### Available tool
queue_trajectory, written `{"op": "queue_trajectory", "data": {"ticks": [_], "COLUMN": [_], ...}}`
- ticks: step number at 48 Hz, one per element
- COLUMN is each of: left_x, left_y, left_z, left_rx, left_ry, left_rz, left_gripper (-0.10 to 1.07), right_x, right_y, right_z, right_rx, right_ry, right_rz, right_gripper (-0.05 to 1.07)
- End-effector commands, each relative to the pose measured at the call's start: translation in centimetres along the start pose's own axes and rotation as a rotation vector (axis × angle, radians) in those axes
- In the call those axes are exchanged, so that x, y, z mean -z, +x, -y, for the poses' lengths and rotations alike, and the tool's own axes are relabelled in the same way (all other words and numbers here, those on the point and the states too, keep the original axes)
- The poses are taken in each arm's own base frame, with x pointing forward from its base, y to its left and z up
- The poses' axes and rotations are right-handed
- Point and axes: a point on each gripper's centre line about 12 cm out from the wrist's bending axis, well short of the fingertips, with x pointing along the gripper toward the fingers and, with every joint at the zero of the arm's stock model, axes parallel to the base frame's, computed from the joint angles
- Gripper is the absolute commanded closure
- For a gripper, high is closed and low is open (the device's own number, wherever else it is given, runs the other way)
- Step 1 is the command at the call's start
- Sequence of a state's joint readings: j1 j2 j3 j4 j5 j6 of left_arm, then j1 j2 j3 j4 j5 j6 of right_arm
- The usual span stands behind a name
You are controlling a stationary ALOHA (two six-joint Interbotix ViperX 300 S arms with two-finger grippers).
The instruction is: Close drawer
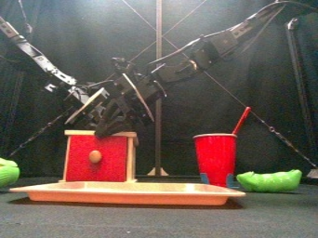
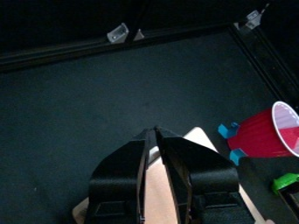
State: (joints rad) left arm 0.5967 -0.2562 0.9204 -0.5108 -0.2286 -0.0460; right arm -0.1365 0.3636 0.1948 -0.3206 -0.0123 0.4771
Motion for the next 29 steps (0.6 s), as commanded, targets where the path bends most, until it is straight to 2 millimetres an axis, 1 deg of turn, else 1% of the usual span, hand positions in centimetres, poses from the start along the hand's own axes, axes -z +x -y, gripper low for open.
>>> {"op": "queue_trajectory", "data": {"ticks": [1,5,9,18,23,29], "left_x": [-1.5,-1.3,-0.3,2.6,3.7,4.6], "left_y": [-1.7,-3.3,-4.8,-8.9,-11.1,-12.8], "left_z": [0.8,1.2,1.8,5.0,6.3,7.2], "left_rx": [0.045,0.082,0.13,0.332,0.449,0.546], "left_ry": [0.021,0.051,0.078,0.16,0.194,0.241], "left_rz": [0.095,0.122,0.129,0.153,0.191,0.21], "left_gripper": [0.39,0.39,0.39,0.39,0.39,0.39], "right_x": [-3.1,-3.2,-3.1,-3.5,-3.4,-2.8], "right_y": [-2.0,-2.5,-3.0,-4.2,-4.7,-5.2], "right_z": [-1.5,-2.4,-3.2,-5.0,-5.4,-5.5], "right_rx": [-0.03,-0.046,-0.061,-0.103,-0.12,-0.127], "right_ry": [-0.009,-0.014,-0.022,-0.035,-0.037,-0.038], "right_rz": [0.079,0.082,0.083,0.112,0.127,0.123], "right_gripper": [0.46,0.46,0.46,0.46,0.46,0.46]}}
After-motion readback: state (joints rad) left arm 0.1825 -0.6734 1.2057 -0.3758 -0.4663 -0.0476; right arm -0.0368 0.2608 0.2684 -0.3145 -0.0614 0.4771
